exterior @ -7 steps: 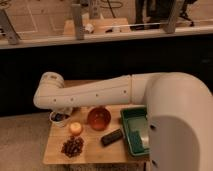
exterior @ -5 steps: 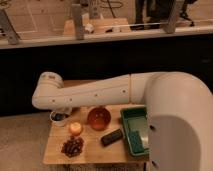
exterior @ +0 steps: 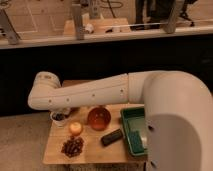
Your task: Place brush in paper cup
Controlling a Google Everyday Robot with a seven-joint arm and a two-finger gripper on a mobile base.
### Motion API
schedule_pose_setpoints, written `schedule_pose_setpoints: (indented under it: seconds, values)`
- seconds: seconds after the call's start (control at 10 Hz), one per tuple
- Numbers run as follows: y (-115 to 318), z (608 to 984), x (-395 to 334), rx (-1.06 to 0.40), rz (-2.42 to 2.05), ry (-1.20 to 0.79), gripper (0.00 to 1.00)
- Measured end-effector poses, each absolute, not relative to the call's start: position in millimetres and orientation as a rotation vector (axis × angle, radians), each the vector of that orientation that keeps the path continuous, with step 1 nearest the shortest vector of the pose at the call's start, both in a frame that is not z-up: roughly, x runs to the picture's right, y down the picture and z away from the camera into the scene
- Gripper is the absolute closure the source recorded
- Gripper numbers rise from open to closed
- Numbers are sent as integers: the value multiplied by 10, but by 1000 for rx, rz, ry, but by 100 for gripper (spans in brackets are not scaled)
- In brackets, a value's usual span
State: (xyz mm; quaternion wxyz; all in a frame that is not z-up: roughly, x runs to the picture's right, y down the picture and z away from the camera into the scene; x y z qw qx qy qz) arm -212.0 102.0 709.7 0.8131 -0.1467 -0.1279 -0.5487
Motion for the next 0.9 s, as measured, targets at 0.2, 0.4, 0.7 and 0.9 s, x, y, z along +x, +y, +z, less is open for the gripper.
schedule_pose_setpoints:
  seconds: [0.2, 0.4, 0.7, 0.9]
  values:
    - [1025, 7092, -2118, -321, -1171, -268, 20]
    - [1019, 7080, -2107, -324, -1158, -267, 20]
    - [1018, 7108, -1998, -369, -1100, -264, 20]
    - [1033, 7140, -1942, -402, -1069, -259, 20]
